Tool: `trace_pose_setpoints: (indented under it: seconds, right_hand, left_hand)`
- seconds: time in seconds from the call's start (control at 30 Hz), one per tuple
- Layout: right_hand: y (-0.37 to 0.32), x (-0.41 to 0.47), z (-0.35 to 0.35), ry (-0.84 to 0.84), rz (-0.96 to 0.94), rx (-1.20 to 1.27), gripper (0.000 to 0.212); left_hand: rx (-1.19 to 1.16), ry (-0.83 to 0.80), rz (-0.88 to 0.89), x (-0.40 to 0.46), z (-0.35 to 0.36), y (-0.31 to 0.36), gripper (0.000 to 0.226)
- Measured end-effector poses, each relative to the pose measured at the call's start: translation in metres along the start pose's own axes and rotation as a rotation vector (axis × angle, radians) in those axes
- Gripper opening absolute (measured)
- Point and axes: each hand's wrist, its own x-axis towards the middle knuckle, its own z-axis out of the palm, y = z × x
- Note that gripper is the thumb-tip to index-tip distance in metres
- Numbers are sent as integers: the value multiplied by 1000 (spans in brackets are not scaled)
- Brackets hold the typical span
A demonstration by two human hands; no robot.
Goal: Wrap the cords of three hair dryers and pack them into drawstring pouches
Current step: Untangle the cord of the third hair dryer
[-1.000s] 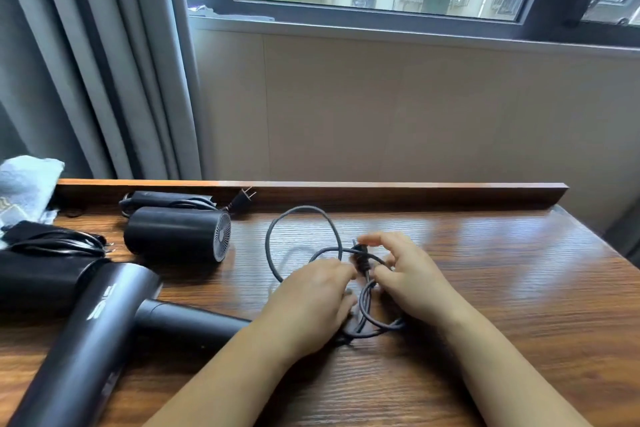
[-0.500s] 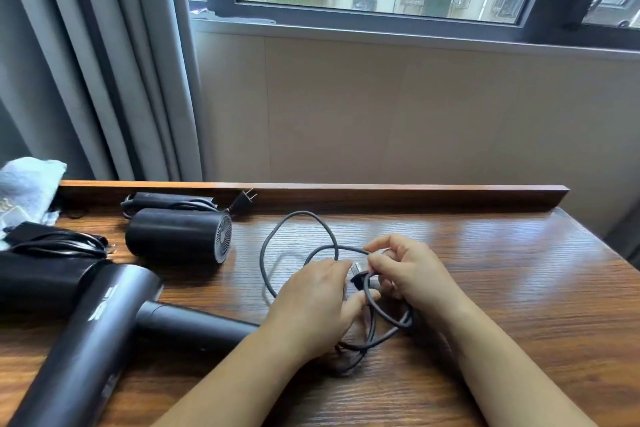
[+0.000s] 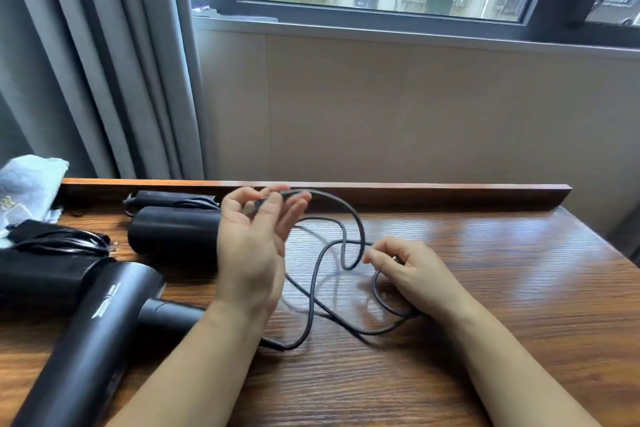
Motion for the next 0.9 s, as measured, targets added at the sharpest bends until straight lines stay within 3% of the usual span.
trace_pose_setpoints:
  seconds: [0.1, 0.17, 0.23, 0.33, 0.4, 0.47, 0.6, 0.67, 0.73, 0.77, 0.83, 0.9]
  right_hand:
    - [-5, -1, -1, 74, 41, 67, 18]
    - [-8, 1, -2, 139, 158, 419, 17]
    - [-12, 1, -4, 153, 253, 781, 21]
    - [-16, 1, -11, 111, 273, 1146, 31]
    - [-17, 0, -16, 63, 255, 1328, 33]
    - [-20, -3, -21, 34, 203, 1457, 37]
    - [-23, -7, -26, 27, 99, 1593, 42]
    - [-22, -9, -28, -13, 43, 1625, 50]
    - [-20, -9, -29, -117, -22, 1634, 55]
    - [-19, -10, -29, -184, -56, 1633, 56]
    - [-18, -10, -28, -312, -109, 1610, 60]
    - [-19, -11, -27, -360, -126, 1521, 60]
  left_hand:
    - [-159, 185, -55, 11, -3, 9, 16]
    - [-171, 254, -81, 15, -8, 8, 19]
    - [-134, 262, -117, 16, -11, 5, 48]
    - [38, 215, -125, 12, -10, 2, 80]
    - [240, 168, -148, 8, -9, -4, 84]
    - [584, 127, -134, 7, -13, -9, 86]
    - [1170, -23, -101, 1, -17, -19, 68]
    - [1328, -115, 188, -5, -13, -19, 57]
    - [1218, -307, 514, -10, -11, -19, 36]
    - [1166, -421, 589, -14, -11, -21, 31]
    - [1203, -616, 563, -24, -8, -23, 36]
    - [1280, -691, 425, -30, -7, -28, 43]
